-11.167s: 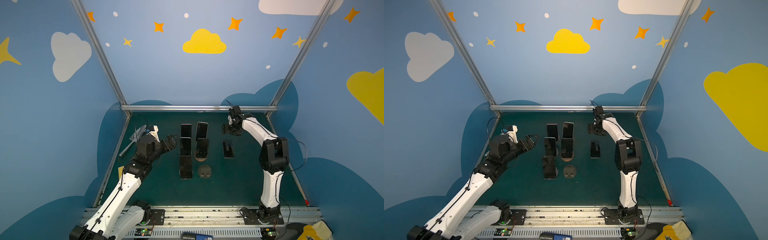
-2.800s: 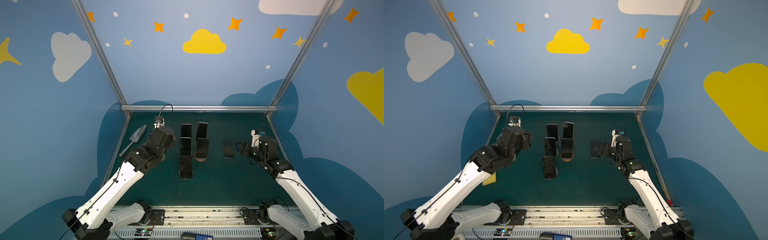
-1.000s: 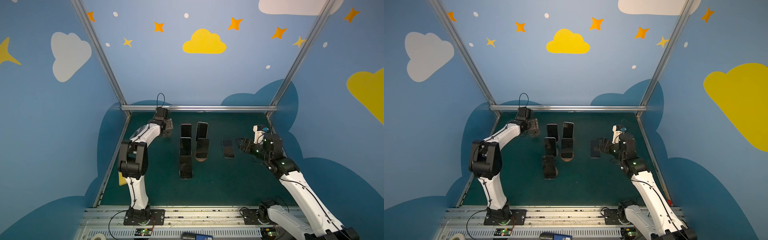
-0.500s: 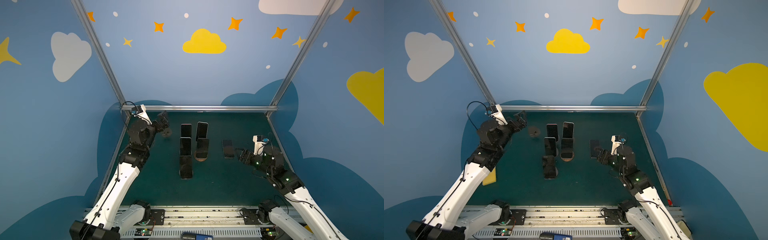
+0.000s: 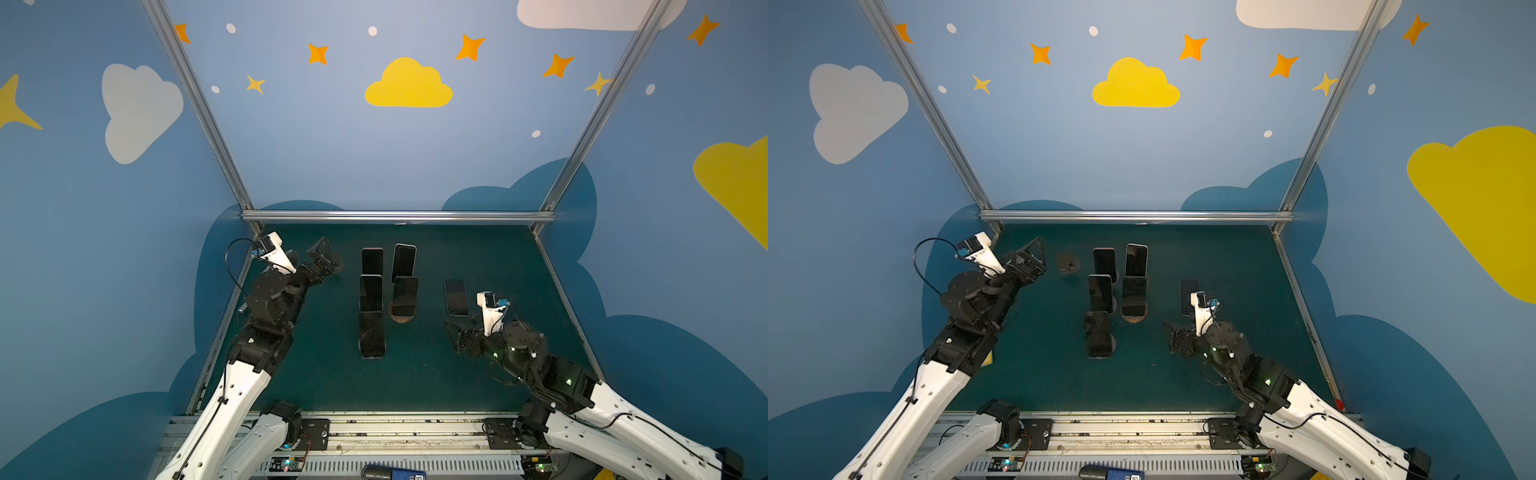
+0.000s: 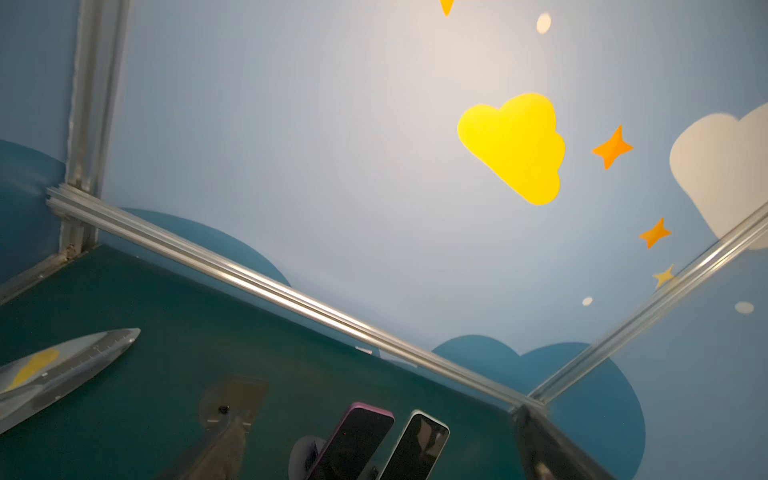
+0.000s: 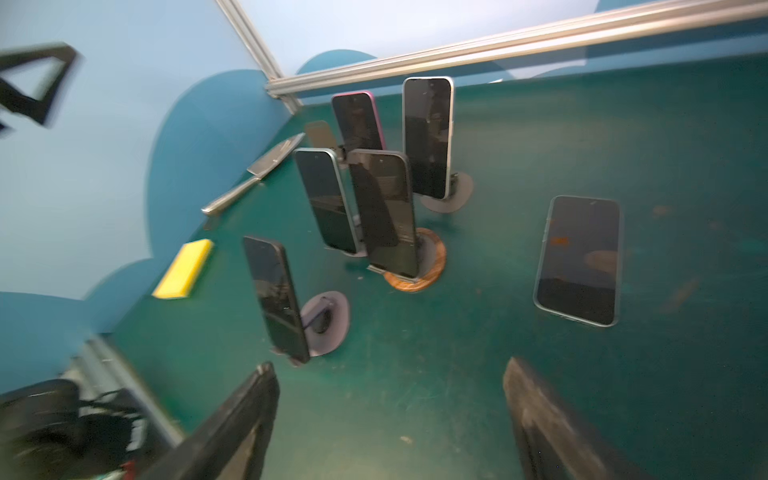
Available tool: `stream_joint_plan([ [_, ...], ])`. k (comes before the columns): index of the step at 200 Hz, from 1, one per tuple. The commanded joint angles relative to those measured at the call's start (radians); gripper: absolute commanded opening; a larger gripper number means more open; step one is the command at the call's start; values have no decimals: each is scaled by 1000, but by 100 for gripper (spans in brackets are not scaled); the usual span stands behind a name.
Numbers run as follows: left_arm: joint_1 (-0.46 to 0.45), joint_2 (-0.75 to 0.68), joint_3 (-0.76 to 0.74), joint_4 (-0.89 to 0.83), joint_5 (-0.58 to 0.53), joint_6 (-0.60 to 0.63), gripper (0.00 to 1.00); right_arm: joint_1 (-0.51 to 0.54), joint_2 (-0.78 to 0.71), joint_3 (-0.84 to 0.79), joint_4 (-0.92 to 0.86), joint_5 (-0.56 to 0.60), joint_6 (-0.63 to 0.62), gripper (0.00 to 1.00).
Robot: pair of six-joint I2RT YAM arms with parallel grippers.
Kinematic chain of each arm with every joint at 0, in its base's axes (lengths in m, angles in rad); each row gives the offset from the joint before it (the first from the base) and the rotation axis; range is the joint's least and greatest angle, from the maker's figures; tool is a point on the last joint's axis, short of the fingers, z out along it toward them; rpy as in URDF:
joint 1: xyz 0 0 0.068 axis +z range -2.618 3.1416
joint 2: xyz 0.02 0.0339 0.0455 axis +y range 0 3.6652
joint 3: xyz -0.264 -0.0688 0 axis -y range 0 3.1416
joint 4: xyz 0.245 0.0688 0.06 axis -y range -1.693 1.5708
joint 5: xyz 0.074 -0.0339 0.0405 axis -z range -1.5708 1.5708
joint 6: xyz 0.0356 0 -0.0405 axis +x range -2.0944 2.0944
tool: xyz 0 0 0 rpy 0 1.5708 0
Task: Remove the phone from the phone stand
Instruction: 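Reach the right gripper over the dark phone on the stand nearest the robot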
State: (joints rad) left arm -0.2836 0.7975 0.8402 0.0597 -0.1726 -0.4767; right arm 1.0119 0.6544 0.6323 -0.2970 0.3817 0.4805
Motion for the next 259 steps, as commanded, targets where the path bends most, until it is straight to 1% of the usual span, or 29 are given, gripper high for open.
stream_joint_plan([
  [1, -3, -13, -36, 17, -99, -1, 100, 80, 44, 29, 43, 223, -29, 86],
  [25, -3, -12, -38, 12, -120, 10, 100, 140, 154, 130, -58, 244, 52, 88],
  [45, -4, -8, -26, -14, -131, 0, 100, 196, 249, 174, -80, 264, 78, 89],
  [56, -3, -6, -27, -13, -134, -10, 100, 228, 294, 189, -63, 271, 96, 89],
  [73, 1, -8, -26, -24, -133, -42, 100, 279, 367, 231, -78, 337, 180, 89],
  [102, 4, -22, -33, -37, -128, -106, 100, 353, 496, 314, -98, 441, 267, 90],
  [119, 5, -39, -40, -35, -141, -120, 100, 374, 580, 399, -174, 502, 339, 90],
  [129, 6, -48, -47, -36, -158, -136, 100, 381, 638, 460, -255, 545, 390, 91],
  [140, 10, -57, -49, -37, -166, -148, 100, 384, 711, 538, -371, 595, 481, 93],
  [147, 10, -62, -48, -37, -169, -146, 100, 384, 759, 585, -408, 608, 501, 94],
  [183, 15, -78, -55, -29, -213, -121, 100, 393, 982, 836, -538, 574, 498, 96],
  [209, 16, -74, -56, -26, -217, -116, 100, 386, 1096, 972, -606, 523, 522, 97],
  [236, 19, -70, -57, -26, -220, -117, 100, 371, 1154, 1038, -614, 478, 534, 98],
  [259, 22, -70, -56, -26, -214, -120, 100, 357, 1170, 1050, -582, 443, 533, 98],
])
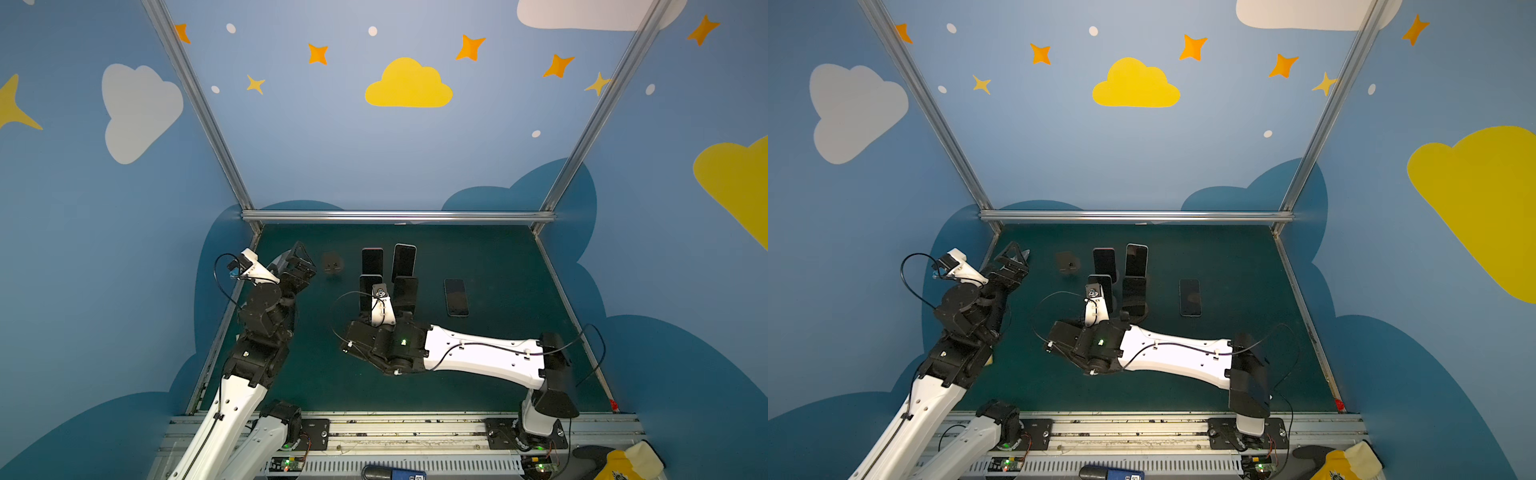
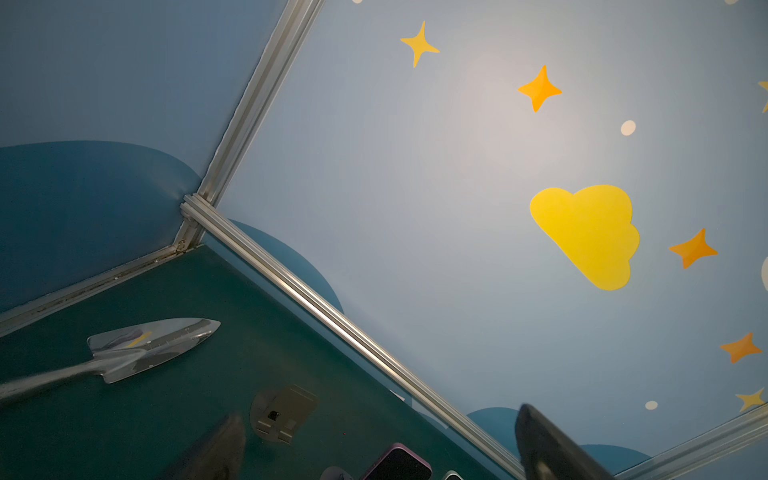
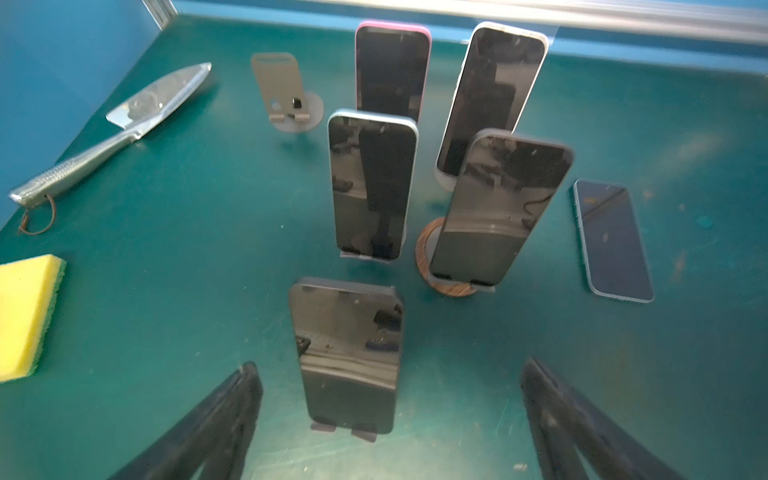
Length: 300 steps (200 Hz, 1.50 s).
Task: Remove the phone from the phone stand
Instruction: 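Reach the right gripper over the dark phone on the stand nearest the robot, then close the right gripper on the top edge of the dark phone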
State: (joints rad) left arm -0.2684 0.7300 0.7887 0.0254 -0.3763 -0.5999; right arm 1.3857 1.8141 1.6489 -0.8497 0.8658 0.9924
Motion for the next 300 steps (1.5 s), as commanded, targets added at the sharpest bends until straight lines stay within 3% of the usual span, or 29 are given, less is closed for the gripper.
stream_joint_plan([
  [1, 6, -3, -5, 8, -10, 3, 100, -17, 11, 33, -27, -44, 21, 98],
  [55, 13, 6, -5, 5, -6, -7, 100, -43, 47, 37, 29, -134, 20, 98],
  [89, 14, 18, -6, 5, -5, -7, 100, -51, 15, -41, 167, -153, -8, 98],
  [149, 15, 34, 3, -6, 14, -5, 100, -71, 55, -31, 174, -204, -15, 98],
  [259, 16, 39, 1, -2, 18, -7, 100, -91, 116, -25, 211, -179, -3, 97],
  [300, 21, 41, 4, -5, 29, -6, 100, -102, 109, -70, 287, -169, -28, 90],
])
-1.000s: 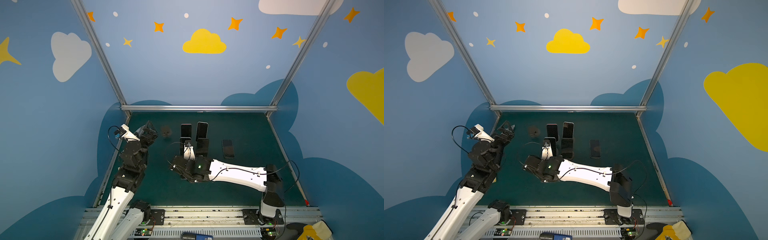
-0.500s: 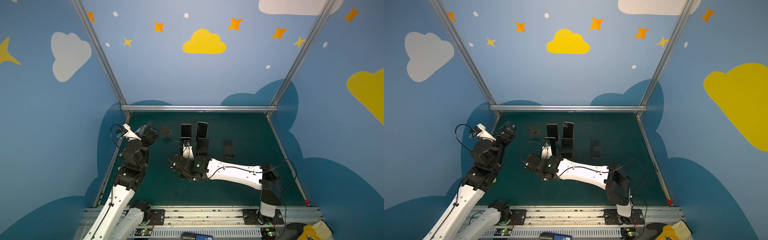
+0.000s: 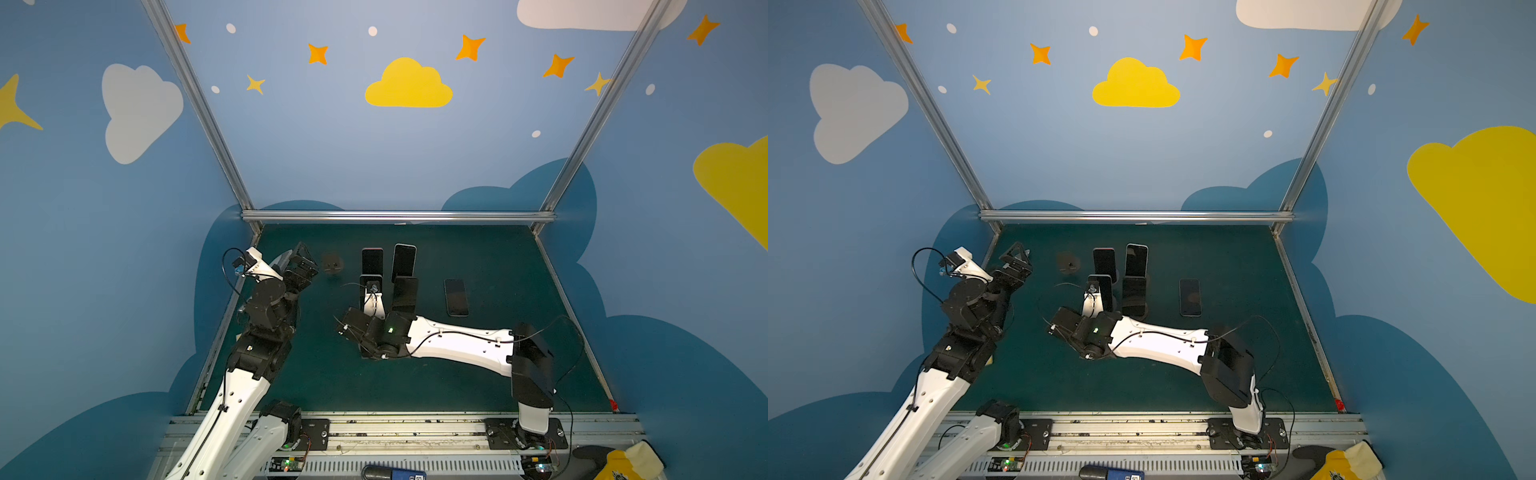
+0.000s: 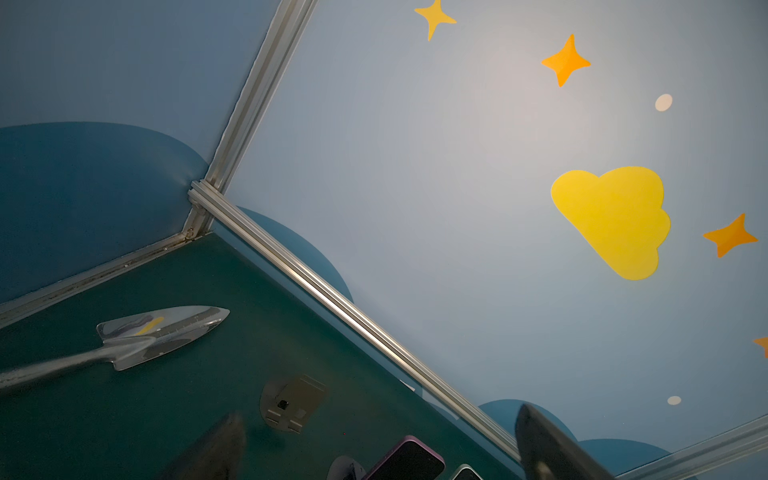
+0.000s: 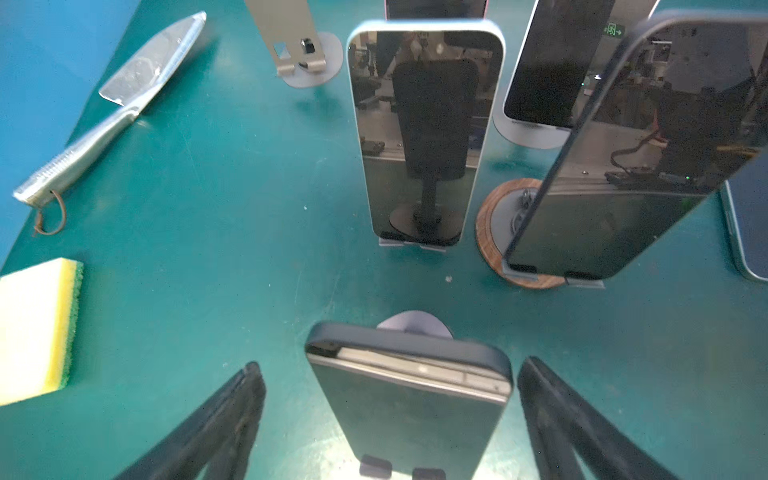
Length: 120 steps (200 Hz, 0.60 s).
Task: Remove the phone from the phone stand
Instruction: 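Close the right gripper on the top edge of the dark phone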
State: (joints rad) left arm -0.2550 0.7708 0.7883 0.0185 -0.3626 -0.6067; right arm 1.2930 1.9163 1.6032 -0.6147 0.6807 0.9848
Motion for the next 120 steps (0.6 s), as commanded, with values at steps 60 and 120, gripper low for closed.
stream_joint_plan([
  [60, 16, 2, 5, 1, 19, -1, 100, -20, 25, -28, 39, 12, -22, 88],
  [120, 16, 4, 3, 3, 21, -1, 100, -17, 70, 5, -6, 28, -12, 87],
])
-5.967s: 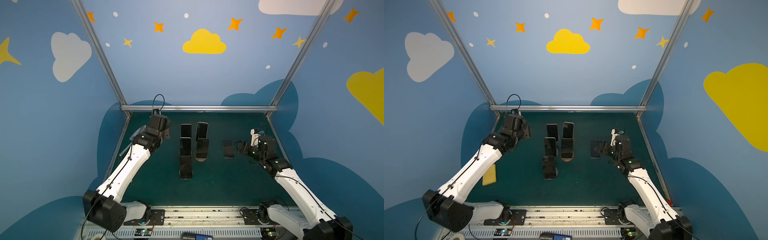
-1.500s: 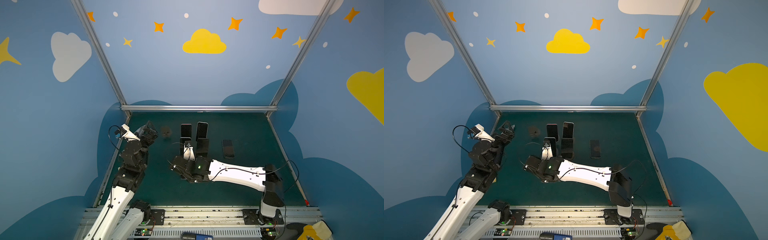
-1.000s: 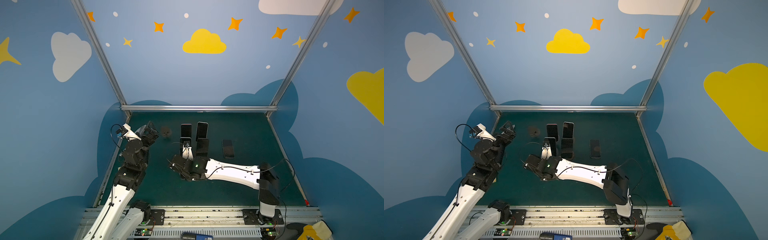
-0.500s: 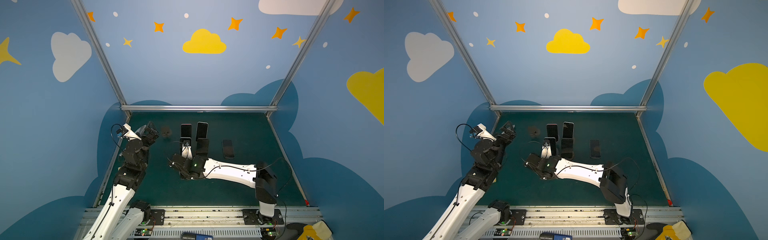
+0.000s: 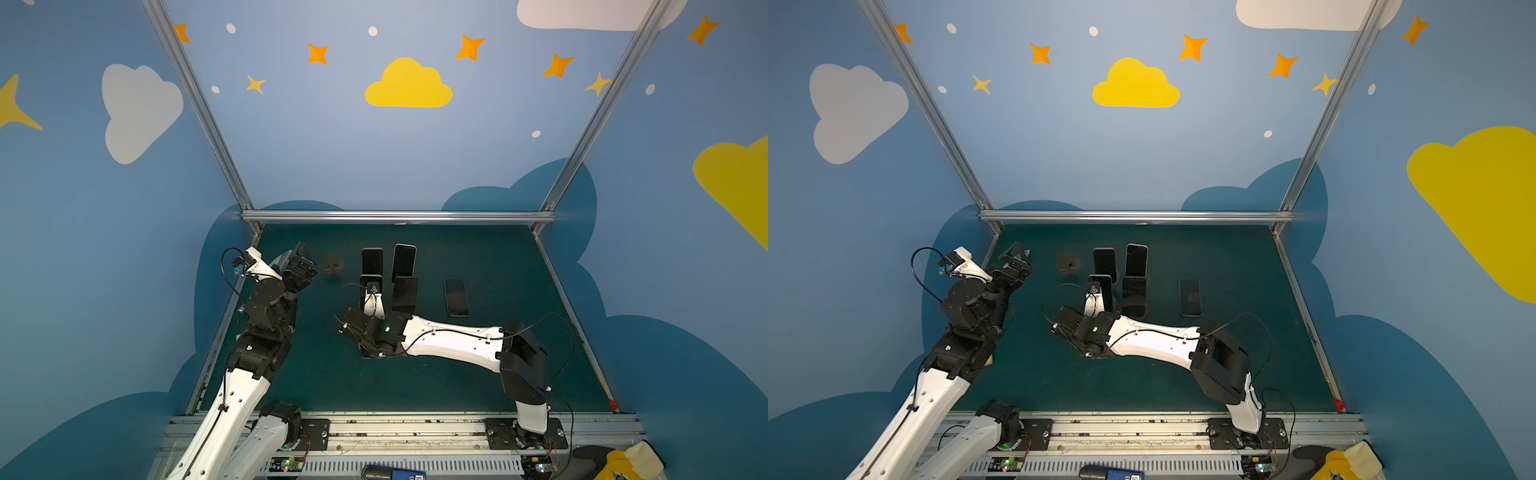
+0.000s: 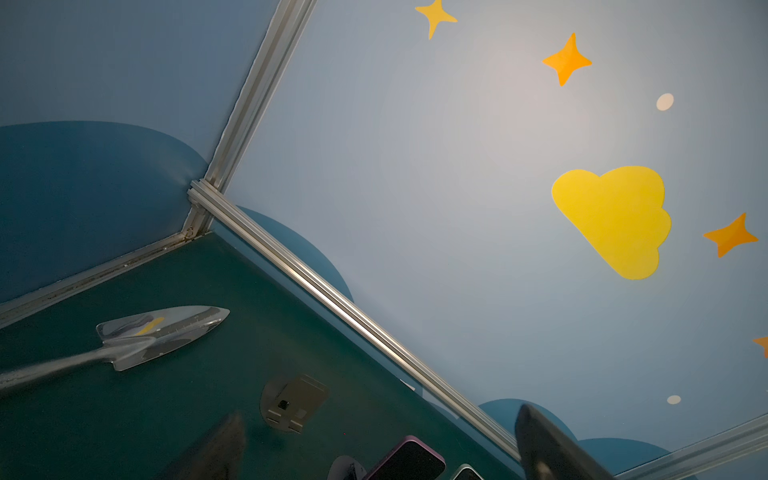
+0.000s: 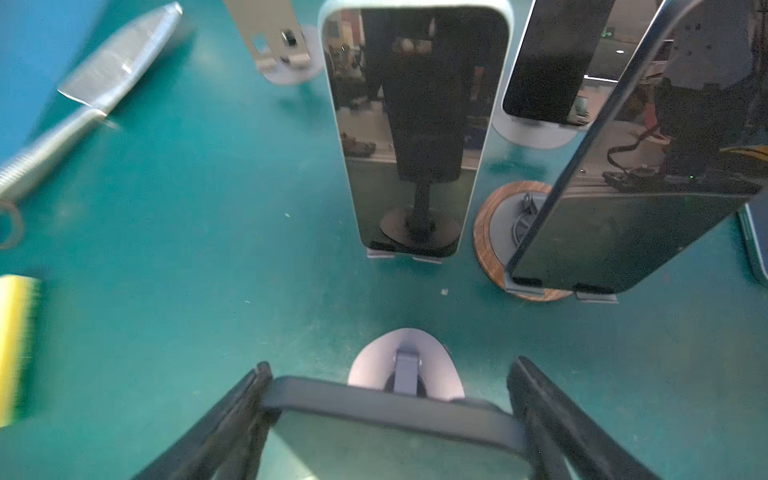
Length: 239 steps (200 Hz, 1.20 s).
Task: Remove the phone from the phone stand
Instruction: 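Close the right gripper on the top edge of the dark phone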
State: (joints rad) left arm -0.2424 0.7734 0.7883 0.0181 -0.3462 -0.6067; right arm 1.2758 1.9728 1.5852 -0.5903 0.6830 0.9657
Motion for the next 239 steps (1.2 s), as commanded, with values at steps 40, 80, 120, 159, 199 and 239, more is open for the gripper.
stream_joint_plan([
  [40, 3, 0, 3, 6, 9, -2, 100, 9, 1, -1, 4, 32, -13, 81],
  [80, 4, -4, 1, 11, 13, 1, 100, 24, -17, -11, 39, 53, -59, 75],
  [120, 3, -25, -14, 32, 3, 2, 100, 51, -44, -16, 67, 95, -124, 75],
  [159, 2, -25, -25, 46, 13, 2, 100, 59, -94, -70, 126, 93, -166, 73],
  [199, 2, -20, -27, 54, 25, 4, 100, 60, -136, -106, 149, 94, -189, 72],
  [239, 3, -7, -24, 60, 55, 8, 100, 63, -189, -137, 172, 90, -215, 71],
])
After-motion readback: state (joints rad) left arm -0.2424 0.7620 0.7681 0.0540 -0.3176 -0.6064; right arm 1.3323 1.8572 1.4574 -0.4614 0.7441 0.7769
